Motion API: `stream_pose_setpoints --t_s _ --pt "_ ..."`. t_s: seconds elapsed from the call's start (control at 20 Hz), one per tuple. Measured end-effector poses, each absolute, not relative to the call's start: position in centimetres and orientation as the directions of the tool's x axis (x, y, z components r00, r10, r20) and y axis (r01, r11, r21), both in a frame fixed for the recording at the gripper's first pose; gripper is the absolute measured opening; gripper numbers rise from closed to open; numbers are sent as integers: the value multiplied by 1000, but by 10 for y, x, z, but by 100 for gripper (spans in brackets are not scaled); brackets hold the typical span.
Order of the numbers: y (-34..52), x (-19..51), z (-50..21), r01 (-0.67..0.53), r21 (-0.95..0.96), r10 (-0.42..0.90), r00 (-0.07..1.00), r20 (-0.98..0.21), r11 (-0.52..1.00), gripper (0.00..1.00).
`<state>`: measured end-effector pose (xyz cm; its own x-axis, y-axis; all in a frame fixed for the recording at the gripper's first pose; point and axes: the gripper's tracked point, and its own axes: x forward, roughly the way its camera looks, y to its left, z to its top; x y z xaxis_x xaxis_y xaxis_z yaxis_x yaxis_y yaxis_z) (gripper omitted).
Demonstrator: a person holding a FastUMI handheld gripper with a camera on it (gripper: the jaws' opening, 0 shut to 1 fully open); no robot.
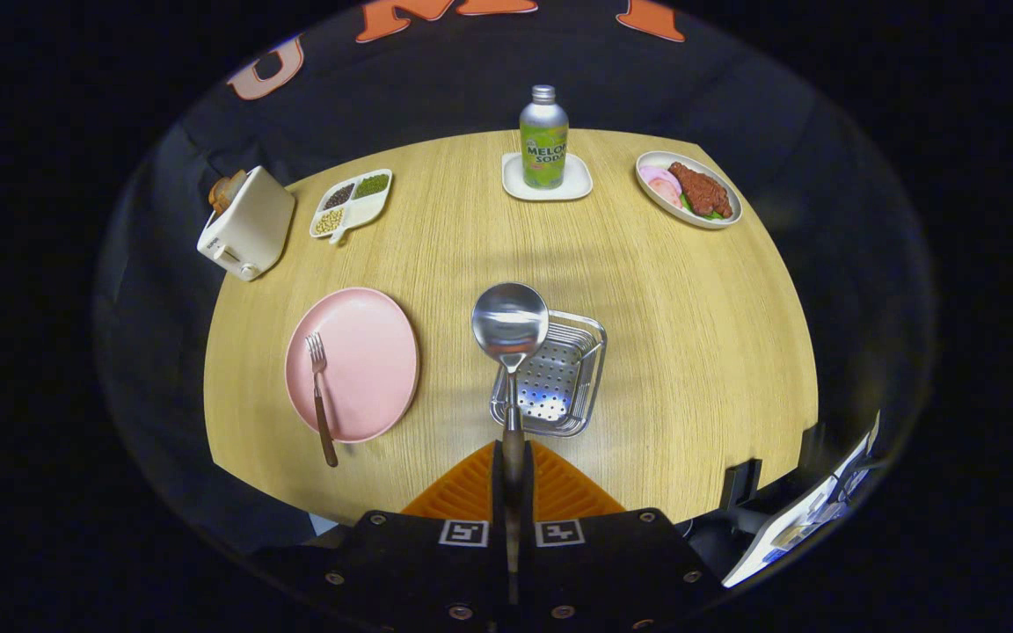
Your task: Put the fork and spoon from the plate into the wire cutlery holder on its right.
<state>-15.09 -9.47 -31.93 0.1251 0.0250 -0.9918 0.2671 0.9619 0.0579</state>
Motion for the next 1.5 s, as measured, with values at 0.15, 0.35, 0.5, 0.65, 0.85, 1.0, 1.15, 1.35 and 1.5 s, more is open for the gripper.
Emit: stream_pose_setpoints --t_s 0.15,0.35,0.5,0.65,0.85,1.0,1.15,1.35,1.5 --pt "-103 -157 -325 247 56 42 62 -997 968 5" --pt "-107 -165 -330 218 70 80 -38 -996 973 5" --pt "-117 -165 -335 198 58 80 -106 -991 979 5" --pt "-123 -162 -341 207 58 94 -170 -981 977 6" --pt "-126 -155 -351 204 44 88 -212 -973 978 8" --pt "-130 -144 -355 213 21 63 -191 -980 977 8" --pt "-133 -135 -358 224 -2 33 -151 -988 975 8" --pt "-142 -118 -356 249 -55 -46 -43 -998 967 12" --pt "-135 -104 -346 278 -30 -53 79 -995 960 12"
